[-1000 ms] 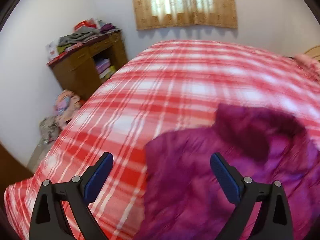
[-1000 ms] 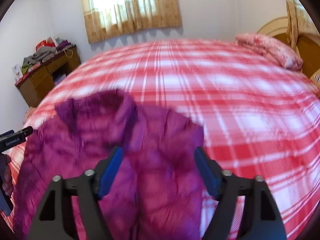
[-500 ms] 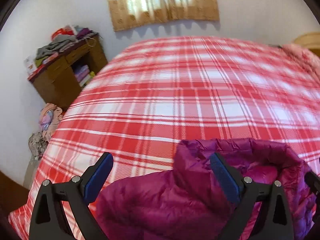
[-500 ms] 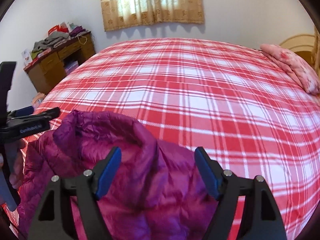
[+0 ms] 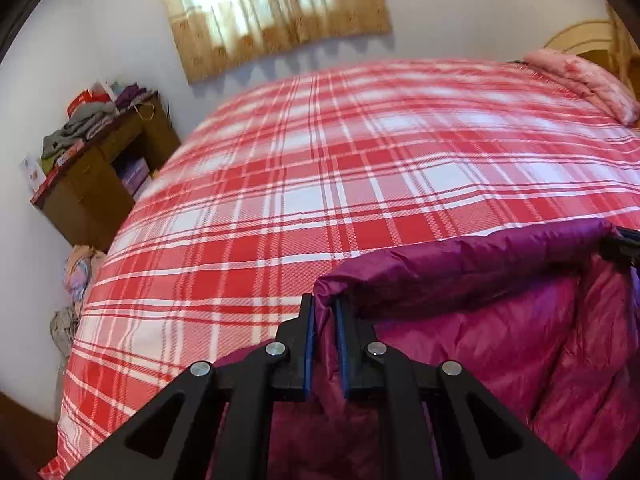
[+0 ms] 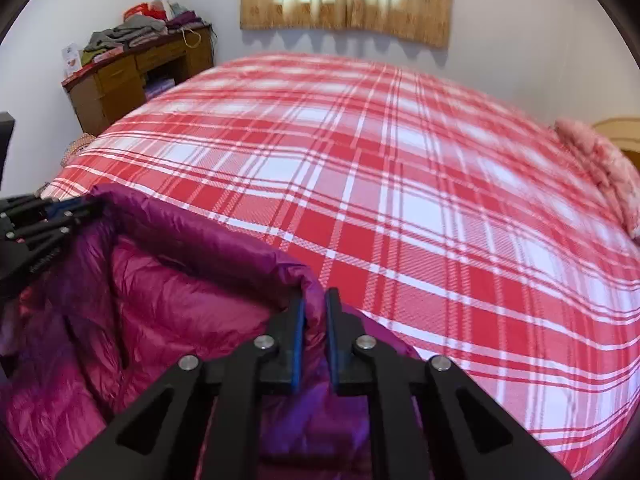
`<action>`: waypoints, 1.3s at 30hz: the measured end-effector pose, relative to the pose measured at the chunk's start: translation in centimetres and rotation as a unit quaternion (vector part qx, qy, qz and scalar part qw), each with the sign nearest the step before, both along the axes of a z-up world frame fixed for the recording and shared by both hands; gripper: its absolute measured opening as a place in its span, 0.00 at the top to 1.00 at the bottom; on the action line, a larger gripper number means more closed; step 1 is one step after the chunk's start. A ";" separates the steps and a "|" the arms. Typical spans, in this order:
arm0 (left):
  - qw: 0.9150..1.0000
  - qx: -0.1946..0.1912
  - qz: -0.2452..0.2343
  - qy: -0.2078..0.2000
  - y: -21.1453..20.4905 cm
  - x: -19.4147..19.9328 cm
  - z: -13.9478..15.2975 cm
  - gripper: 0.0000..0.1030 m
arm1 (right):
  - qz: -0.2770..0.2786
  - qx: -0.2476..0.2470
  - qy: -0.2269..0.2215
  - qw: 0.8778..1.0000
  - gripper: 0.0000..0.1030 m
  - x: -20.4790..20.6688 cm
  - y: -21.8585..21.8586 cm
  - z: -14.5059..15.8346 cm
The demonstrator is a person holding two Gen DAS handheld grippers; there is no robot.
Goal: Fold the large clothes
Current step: 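Lift the hem with both tools and fold it up toward the collar, then open both tools and press the folded jacket bundle down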
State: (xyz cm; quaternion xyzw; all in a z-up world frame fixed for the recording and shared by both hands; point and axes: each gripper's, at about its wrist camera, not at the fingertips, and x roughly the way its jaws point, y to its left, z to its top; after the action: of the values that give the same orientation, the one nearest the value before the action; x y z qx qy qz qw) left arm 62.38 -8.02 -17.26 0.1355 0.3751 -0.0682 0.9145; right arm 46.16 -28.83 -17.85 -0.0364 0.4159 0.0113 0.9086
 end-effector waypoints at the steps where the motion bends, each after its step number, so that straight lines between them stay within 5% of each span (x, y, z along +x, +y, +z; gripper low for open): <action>1: 1.000 -0.005 -0.009 -0.009 0.3 -1.0 0.1 0.92 | 0.003 -0.003 -0.010 1.000 0.90 -0.8 0.1 0.2; 5: 0.999 0.024 -0.024 -0.017 0.3 -3.1 -1.7 0.93 | 0.015 -0.029 -0.029 0.999 0.91 -2.6 1.0 -0.5; 14: 0.997 0.077 -0.024 -0.011 -0.4 -3.6 -5.3 0.93 | 0.015 -0.067 0.012 0.998 0.93 -2.7 1.4 -4.4; 20: 0.999 0.031 -0.007 0.013 0.8 -4.0 -2.5 0.86 | 0.013 -0.075 0.015 0.997 0.92 -2.8 1.4 -4.4; 22: 1.000 0.014 0.001 0.002 1.4 -4.6 -0.4 0.79 | 0.016 -0.067 0.020 0.997 0.91 -3.1 1.2 -4.1; 24: 1.000 -0.001 0.015 -0.013 2.0 -5.1 1.3 0.38 | 0.014 -0.058 0.022 0.998 0.69 -3.6 0.8 -3.4; 26: 0.997 -0.027 0.043 -0.053 3.2 -5.4 3.6 0.19 | 0.012 -0.052 0.024 0.998 0.63 -4.3 0.4 -2.5; 31: 0.993 -0.056 0.077 -0.066 2.7 -3.1 5.5 0.19 | -0.016 -0.029 -0.006 0.999 0.63 -5.8 -0.6 1.5; 35: 0.996 -0.029 0.078 -0.032 0.0 -0.9 2.5 0.19 | -0.057 0.028 -0.053 0.997 0.62 -4.2 -0.3 4.1; 39: 0.997 -0.015 0.079 0.010 -0.8 -0.4 -1.8 0.19 | -0.071 0.082 -0.041 0.993 0.56 -1.1 0.9 1.6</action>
State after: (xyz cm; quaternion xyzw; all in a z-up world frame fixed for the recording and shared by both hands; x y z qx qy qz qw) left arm 62.00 -8.78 -19.09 0.0908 0.3927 -0.0025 0.9152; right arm 45.10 -27.91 -16.30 0.0670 0.3773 -0.0209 0.9234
